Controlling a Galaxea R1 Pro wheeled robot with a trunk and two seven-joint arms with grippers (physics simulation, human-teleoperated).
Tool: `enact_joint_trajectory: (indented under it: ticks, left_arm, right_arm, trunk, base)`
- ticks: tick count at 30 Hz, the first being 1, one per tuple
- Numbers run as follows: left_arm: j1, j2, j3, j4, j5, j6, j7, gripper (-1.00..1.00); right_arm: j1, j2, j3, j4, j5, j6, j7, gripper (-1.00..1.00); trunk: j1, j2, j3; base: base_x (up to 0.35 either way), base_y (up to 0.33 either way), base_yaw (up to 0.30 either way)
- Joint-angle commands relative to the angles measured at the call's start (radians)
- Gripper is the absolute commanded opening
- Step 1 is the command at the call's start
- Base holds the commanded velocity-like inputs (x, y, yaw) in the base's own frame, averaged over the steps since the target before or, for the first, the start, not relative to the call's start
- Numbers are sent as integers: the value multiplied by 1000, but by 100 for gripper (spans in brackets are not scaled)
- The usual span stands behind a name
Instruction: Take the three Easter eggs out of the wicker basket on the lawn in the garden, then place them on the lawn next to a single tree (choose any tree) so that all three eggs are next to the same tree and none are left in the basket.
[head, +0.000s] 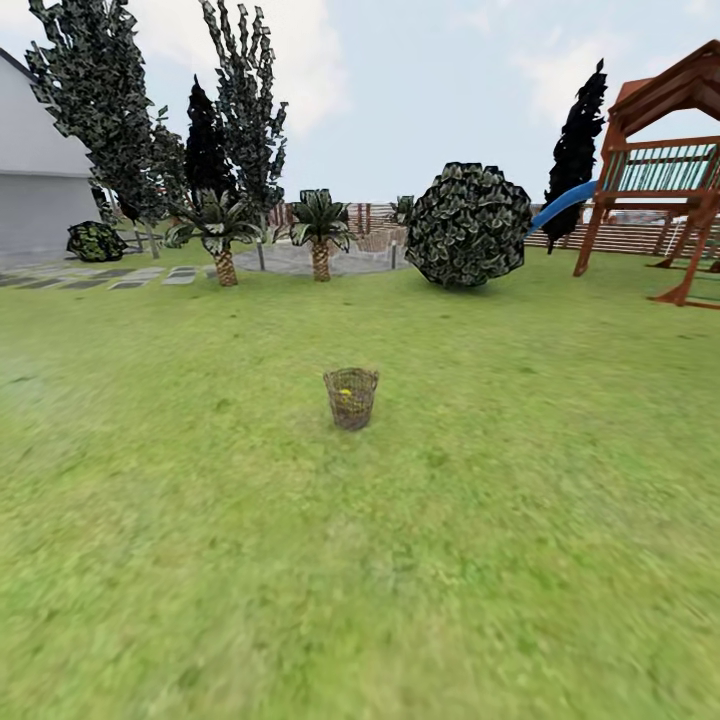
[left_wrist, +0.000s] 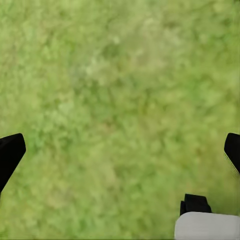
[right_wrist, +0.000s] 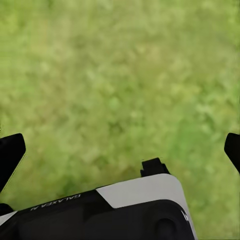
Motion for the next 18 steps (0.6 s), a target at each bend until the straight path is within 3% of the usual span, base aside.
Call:
enact_joint_trajectory:
  ticks: [1, 18]
  left_arm:
    - [-1, -1, 5, 1, -11, -3, 1, 100]
    - [-1, 0, 7, 1, -10, -3, 1, 100]
  right_arm:
    - [-1, 0, -1, 1, -10, -4, -1, 100]
    - [-1, 0, -2, 1, -9, -5, -1, 100]
  trunk:
    - [1, -1, -1]
    - [1, -1, -1]
  base:
    - [303, 0, 0]
    - [303, 0, 0]
